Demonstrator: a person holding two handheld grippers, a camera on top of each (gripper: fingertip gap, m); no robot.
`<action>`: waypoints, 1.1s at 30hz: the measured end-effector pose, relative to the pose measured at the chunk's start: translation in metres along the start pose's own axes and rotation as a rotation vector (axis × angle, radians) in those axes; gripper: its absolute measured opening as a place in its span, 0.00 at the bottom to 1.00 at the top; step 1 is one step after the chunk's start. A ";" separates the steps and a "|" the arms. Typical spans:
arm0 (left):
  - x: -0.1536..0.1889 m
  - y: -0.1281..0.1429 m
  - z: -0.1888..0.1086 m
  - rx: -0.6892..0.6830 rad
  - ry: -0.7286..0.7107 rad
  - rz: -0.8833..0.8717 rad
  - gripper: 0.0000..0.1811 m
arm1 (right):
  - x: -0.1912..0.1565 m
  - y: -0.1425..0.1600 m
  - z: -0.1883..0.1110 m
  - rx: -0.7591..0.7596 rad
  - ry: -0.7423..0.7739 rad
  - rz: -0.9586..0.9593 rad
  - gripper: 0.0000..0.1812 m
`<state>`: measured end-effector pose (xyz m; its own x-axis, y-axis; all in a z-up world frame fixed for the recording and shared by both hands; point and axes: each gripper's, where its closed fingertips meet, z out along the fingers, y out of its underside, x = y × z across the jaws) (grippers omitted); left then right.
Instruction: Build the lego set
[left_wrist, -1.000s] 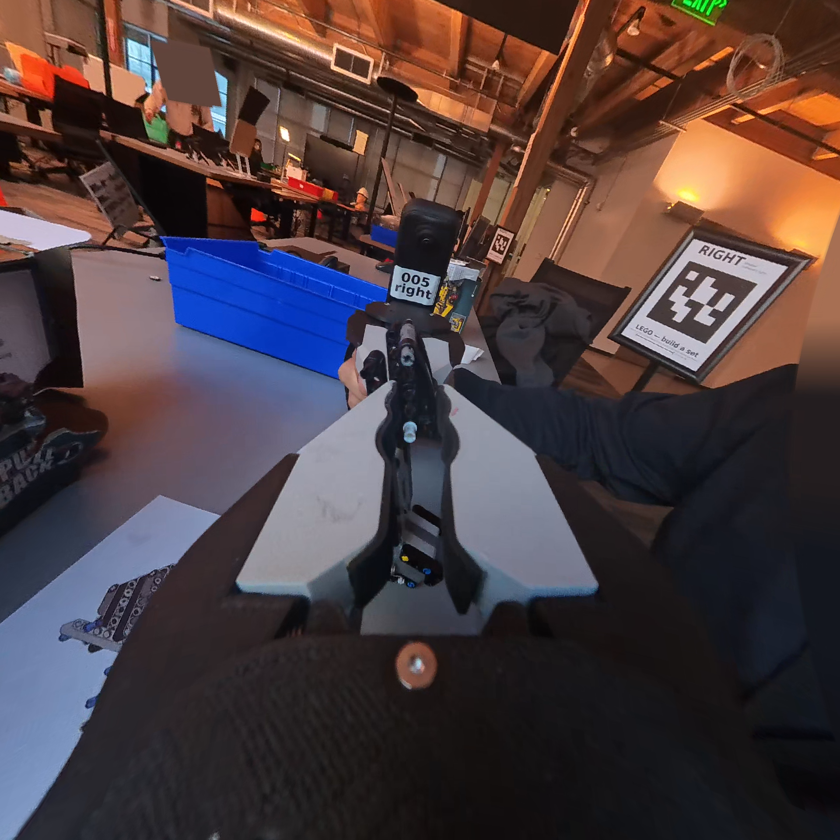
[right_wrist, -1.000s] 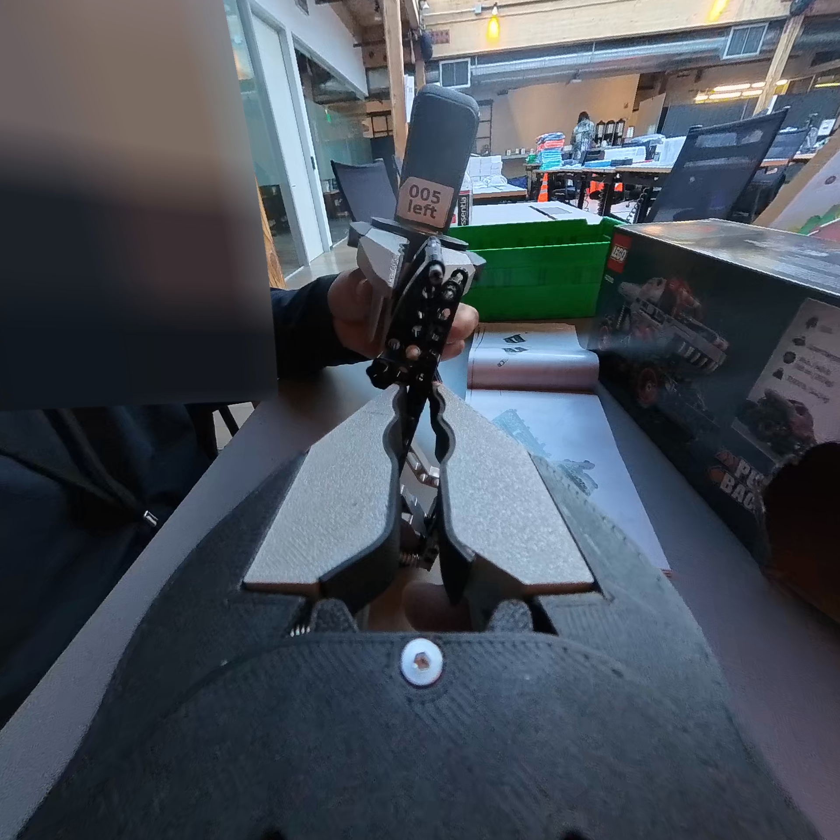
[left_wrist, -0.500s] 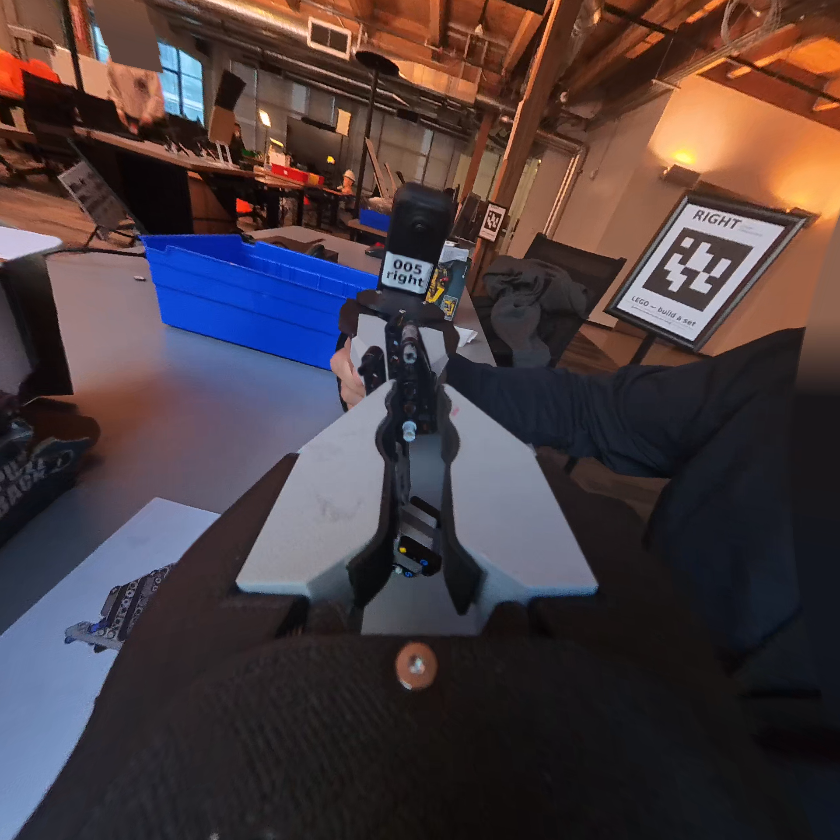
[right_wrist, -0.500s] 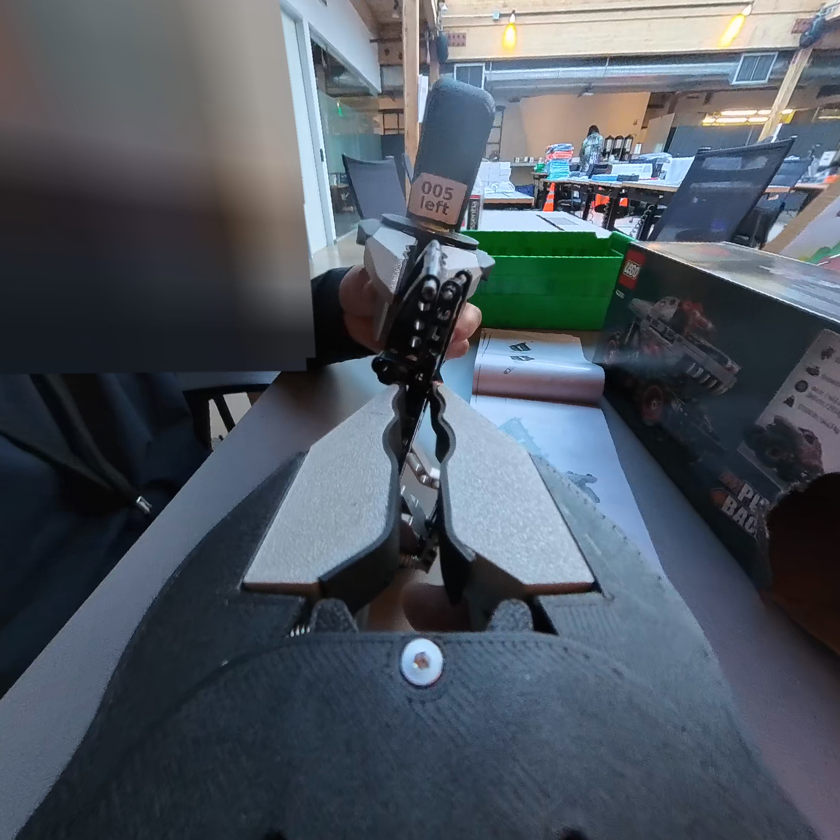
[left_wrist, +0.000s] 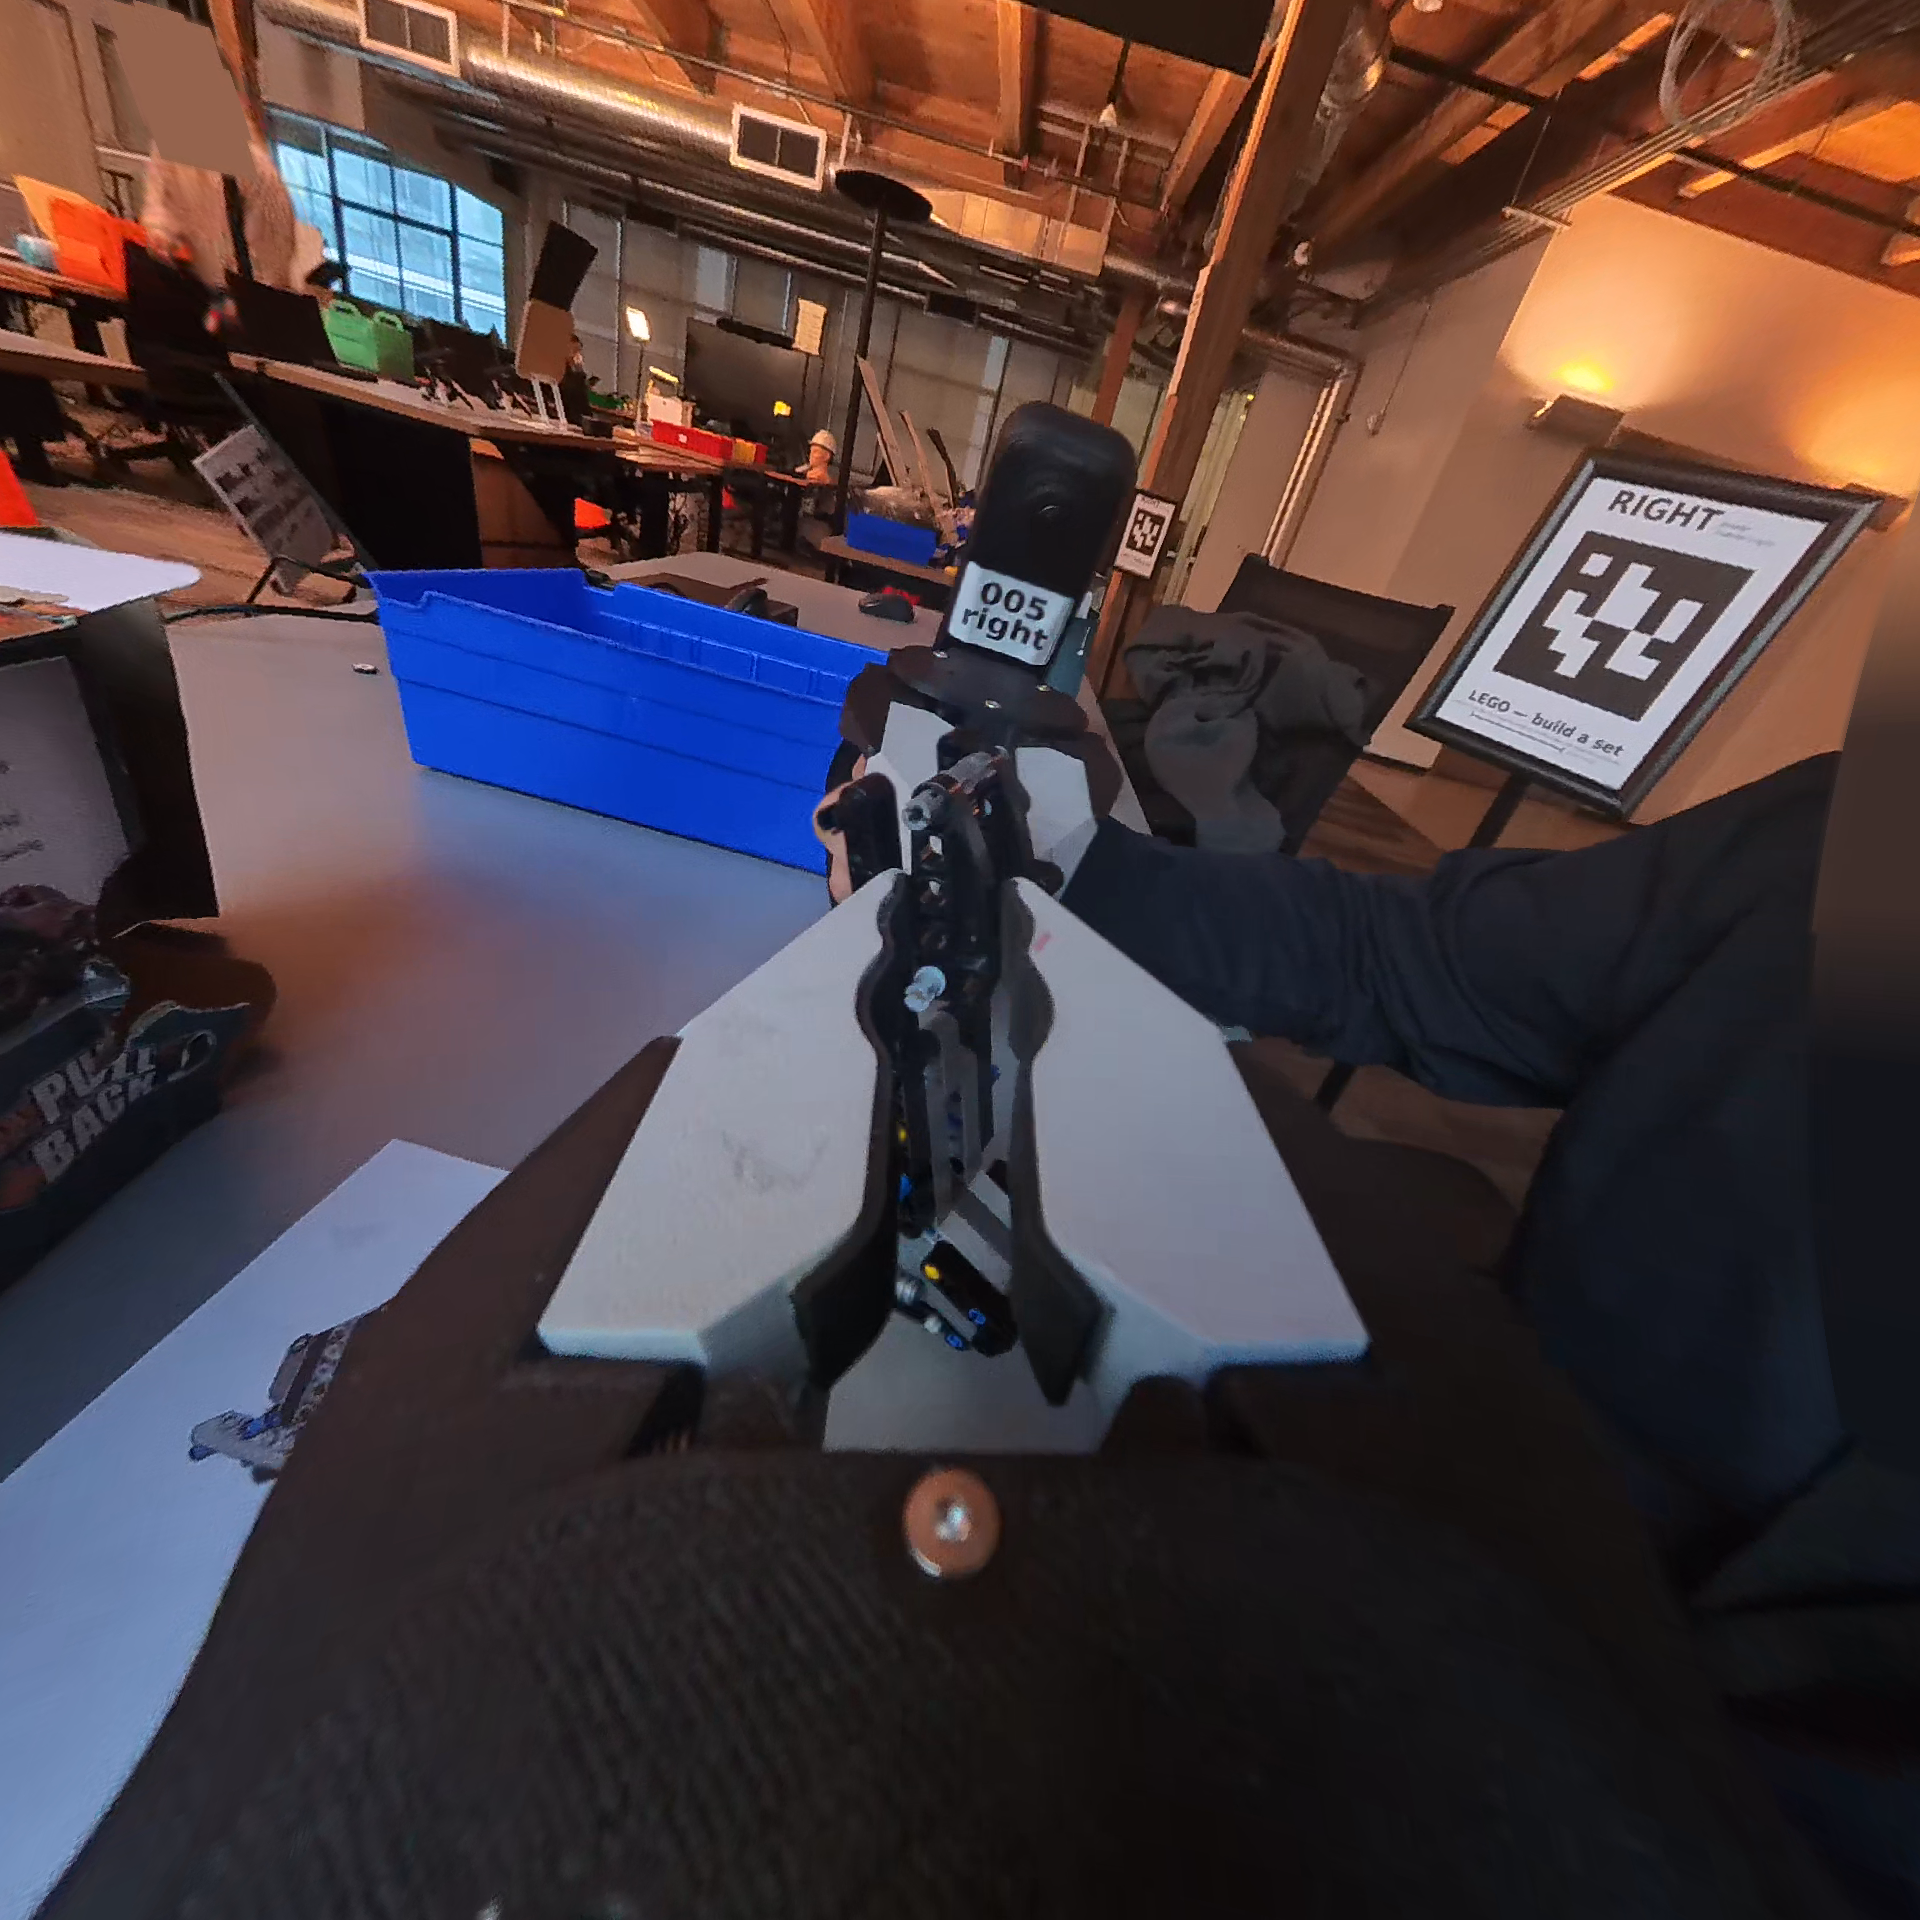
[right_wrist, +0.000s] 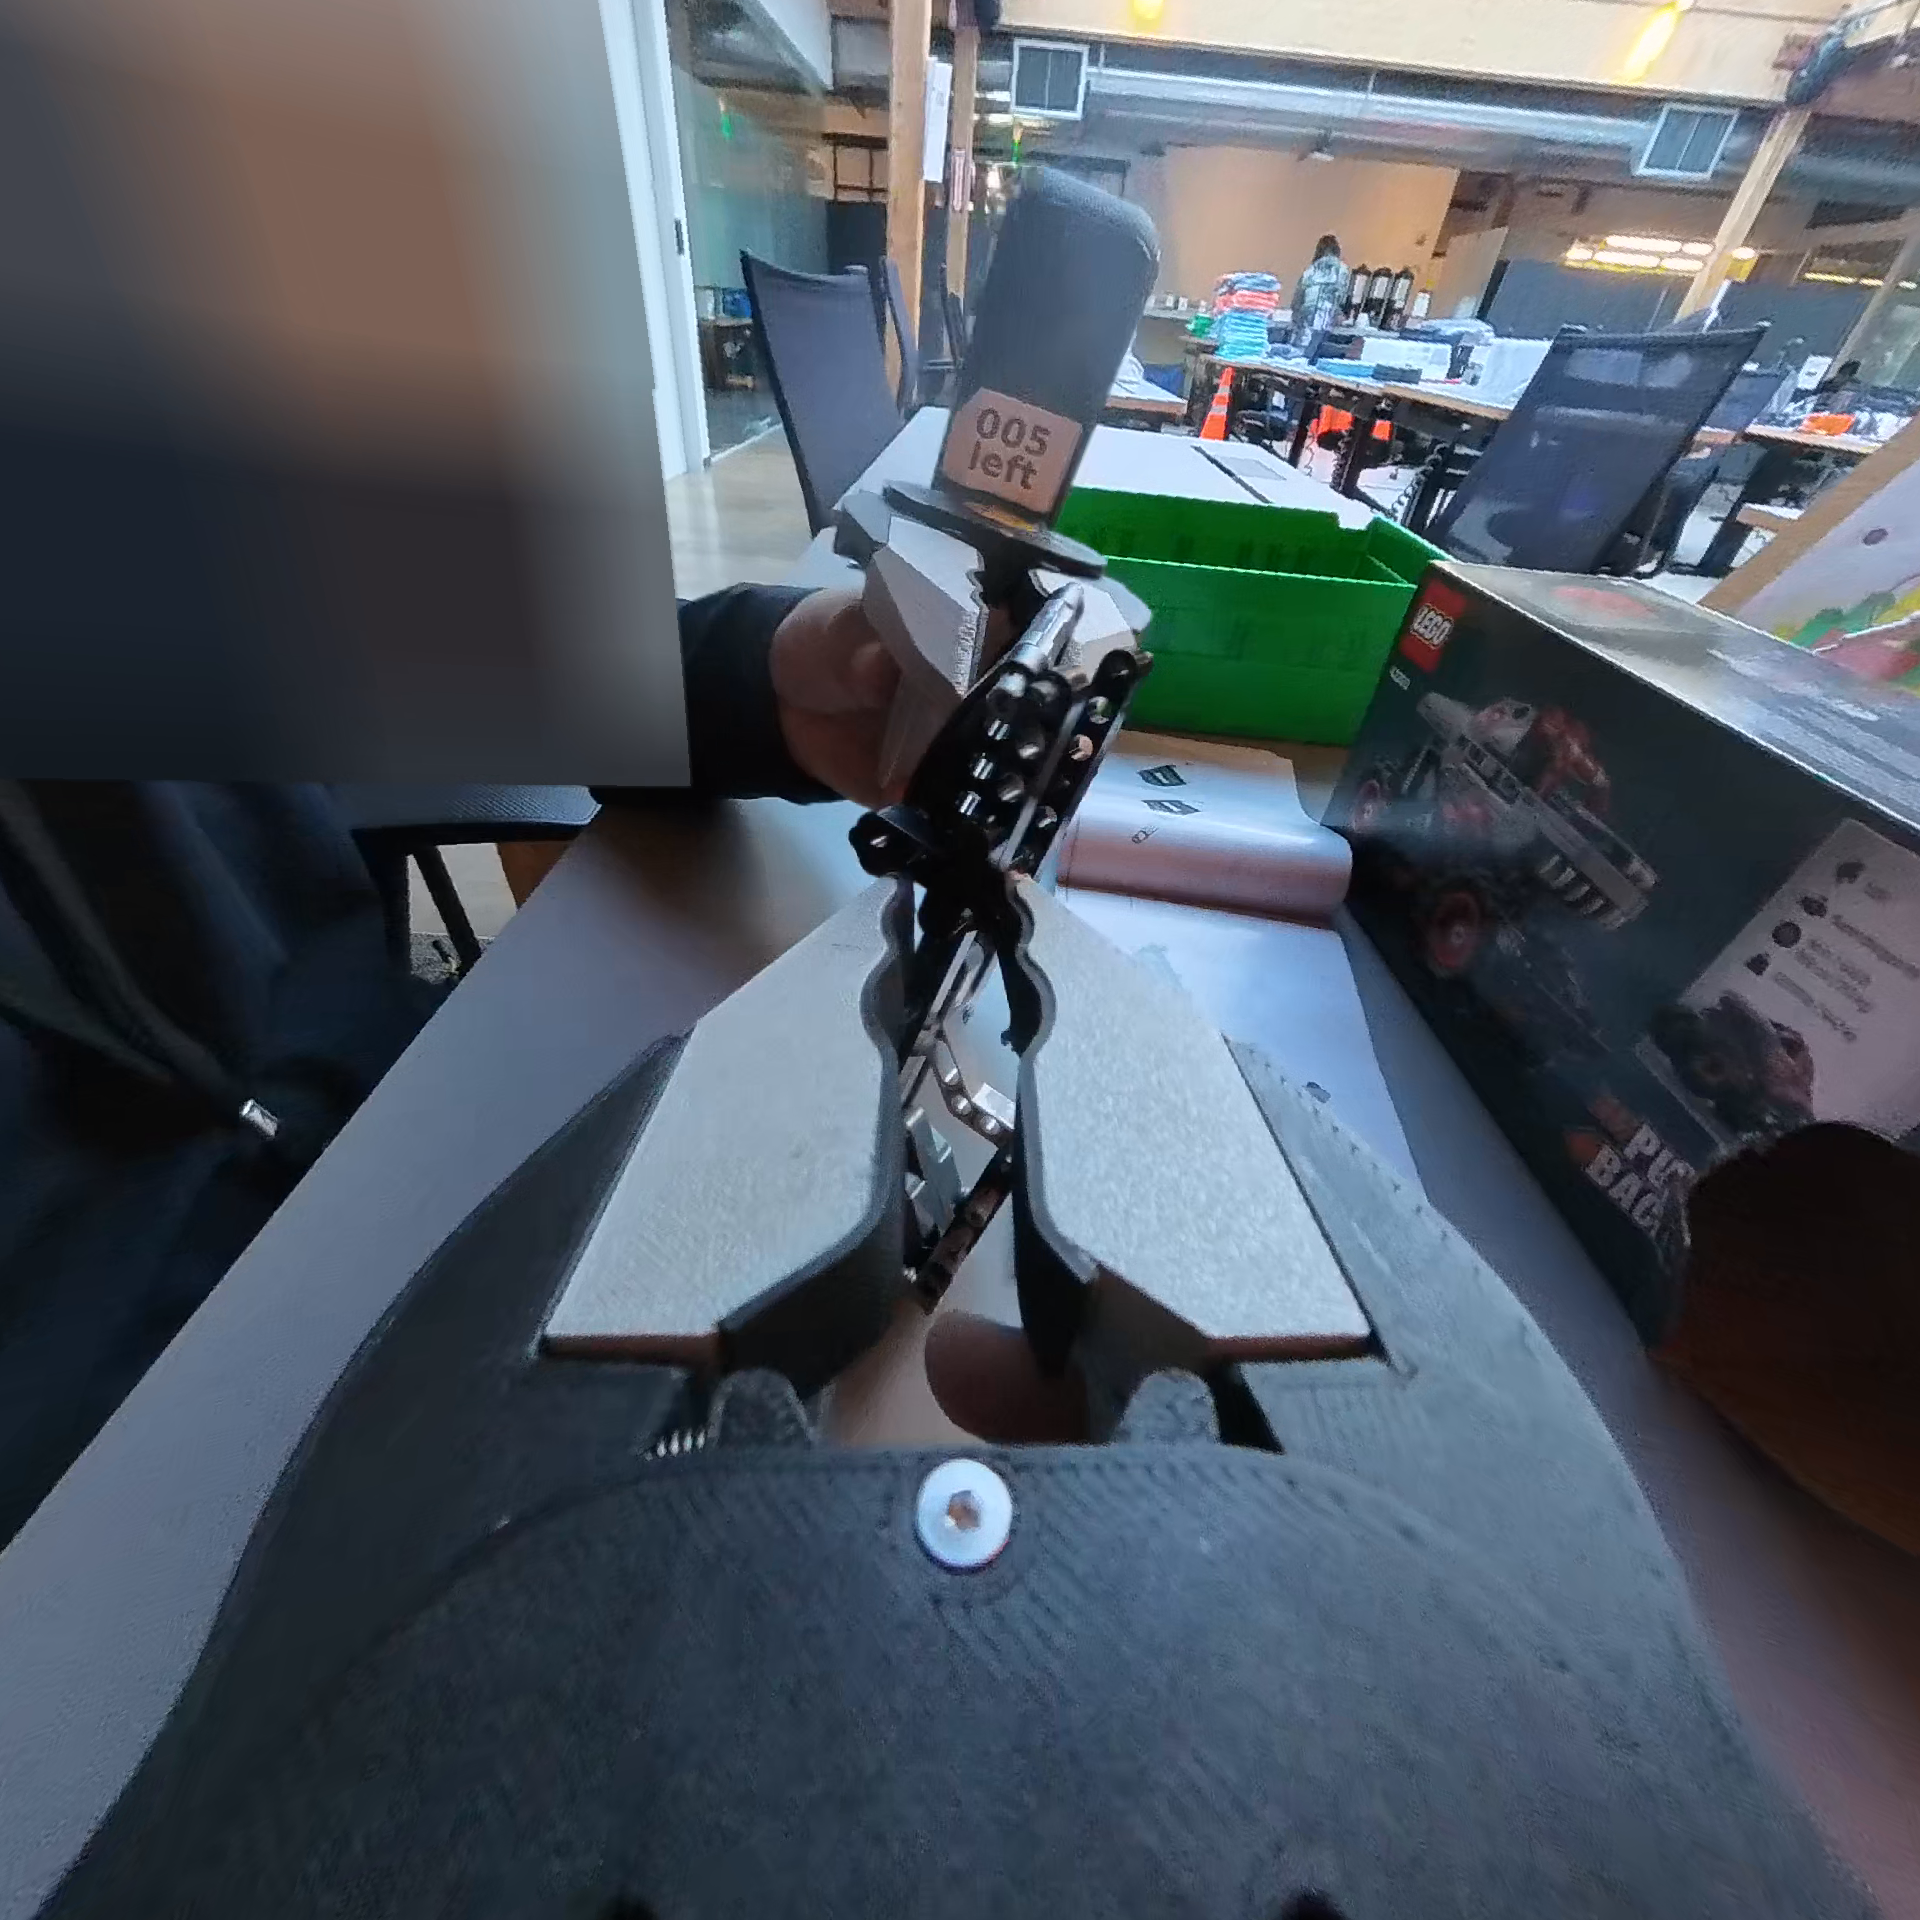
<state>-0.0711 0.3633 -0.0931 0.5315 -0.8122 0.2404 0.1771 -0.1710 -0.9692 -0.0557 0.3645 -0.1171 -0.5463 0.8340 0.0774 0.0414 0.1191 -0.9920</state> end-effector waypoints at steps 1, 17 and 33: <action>0.001 0.000 0.000 0.007 0.008 -0.002 0.07 | -0.001 0.000 0.000 -0.004 0.007 -0.014 0.06; 0.004 0.002 -0.002 0.072 0.009 0.100 0.07 | -0.010 -0.005 0.009 -0.010 0.082 -0.120 0.29; -0.005 0.005 0.002 0.082 -0.085 0.026 0.07 | 0.013 -0.008 0.015 0.025 0.232 0.032 0.17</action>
<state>-0.0714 0.3678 -0.0991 0.6046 -0.7651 0.2217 0.2271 -0.1012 -0.9686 -0.0756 0.3668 -0.1094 -0.3375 0.9392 0.0636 0.0332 0.0794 -0.9963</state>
